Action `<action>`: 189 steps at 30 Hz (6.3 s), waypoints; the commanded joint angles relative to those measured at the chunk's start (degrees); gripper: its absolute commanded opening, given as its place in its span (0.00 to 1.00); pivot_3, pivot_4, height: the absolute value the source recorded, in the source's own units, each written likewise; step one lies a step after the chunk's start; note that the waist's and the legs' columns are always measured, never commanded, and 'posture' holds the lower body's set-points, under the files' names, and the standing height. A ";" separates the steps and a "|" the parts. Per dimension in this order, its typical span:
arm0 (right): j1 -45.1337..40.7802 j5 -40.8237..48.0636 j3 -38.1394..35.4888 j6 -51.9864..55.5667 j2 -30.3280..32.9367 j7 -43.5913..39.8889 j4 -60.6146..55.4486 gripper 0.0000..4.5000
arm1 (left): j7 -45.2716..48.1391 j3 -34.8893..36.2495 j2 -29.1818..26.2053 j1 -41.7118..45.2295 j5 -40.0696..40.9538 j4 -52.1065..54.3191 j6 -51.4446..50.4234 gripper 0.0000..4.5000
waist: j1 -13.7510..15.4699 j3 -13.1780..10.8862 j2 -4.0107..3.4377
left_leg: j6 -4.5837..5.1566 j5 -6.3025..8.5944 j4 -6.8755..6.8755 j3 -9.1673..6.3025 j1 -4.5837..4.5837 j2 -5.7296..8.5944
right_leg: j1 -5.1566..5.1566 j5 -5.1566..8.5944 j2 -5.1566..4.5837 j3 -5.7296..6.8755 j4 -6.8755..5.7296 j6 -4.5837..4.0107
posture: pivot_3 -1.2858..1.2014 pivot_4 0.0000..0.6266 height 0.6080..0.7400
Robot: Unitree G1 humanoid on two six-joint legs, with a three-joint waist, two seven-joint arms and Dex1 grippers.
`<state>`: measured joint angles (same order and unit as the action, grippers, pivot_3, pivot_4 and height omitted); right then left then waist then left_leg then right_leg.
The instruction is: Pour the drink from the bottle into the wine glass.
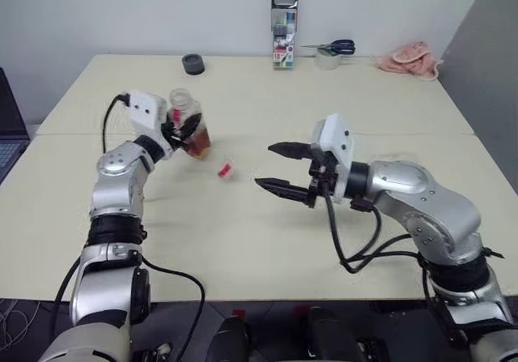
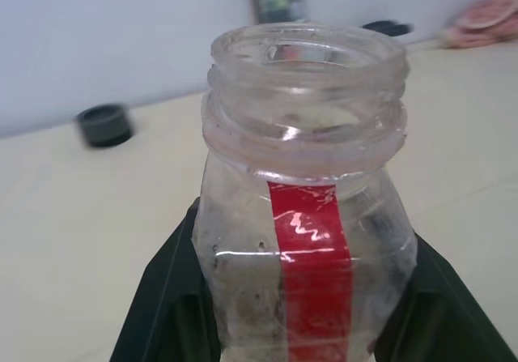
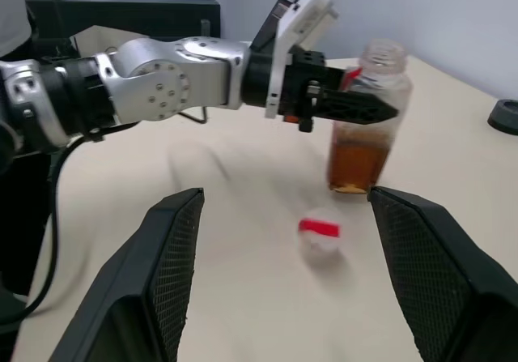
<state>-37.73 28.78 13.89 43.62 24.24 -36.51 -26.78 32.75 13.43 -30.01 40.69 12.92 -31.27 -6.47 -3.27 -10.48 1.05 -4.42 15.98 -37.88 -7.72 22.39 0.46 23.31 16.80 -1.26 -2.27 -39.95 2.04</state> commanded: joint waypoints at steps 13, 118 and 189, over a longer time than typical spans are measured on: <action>-6.54 -8.25 6.63 -6.26 -7.27 -2.44 8.33 0.77 | -9.96 10.12 -5.64 -2.53 2.13 -5.92 0.82 0.39 | 0.17 0.03 0.06 | -0.08 -0.05 -0.01 -0.05 0.07 0.02 | 0.07 -0.01 -0.04 0.08 -0.02 -0.01 | 0.52 0.24 1.00; 19.82 -11.94 -4.54 -28.22 -12.47 26.14 24.26 0.04 | 26.58 -14.62 -8.36 -21.30 11.64 38.42 -14.72 1.00 | -0.38 -0.08 -0.40 | 0.15 0.10 1.11 0.46 -1.34 -0.21 | -0.84 0.17 0.20 -0.33 0.38 -0.20 | 0.52 0.24 1.00; -1.05 -26.57 -4.97 -55.71 -21.01 1.42 62.50 0.99 | 8.57 -0.14 -5.92 -25.90 13.73 49.63 -14.10 1.00 | 0.02 -0.13 -0.25 | 0.11 0.09 1.10 0.29 -1.38 -0.16 | -1.01 0.14 0.09 -0.18 0.54 -0.22 | 0.52 0.24 1.00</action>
<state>-39.50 2.21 8.52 -13.42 2.65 -33.80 40.02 42.21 11.75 -36.17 14.96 26.47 15.59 -21.94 -3.26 -10.60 0.80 -4.31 16.08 -36.77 -7.43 21.01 0.29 22.29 16.94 -1.18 -2.45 -39.41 1.82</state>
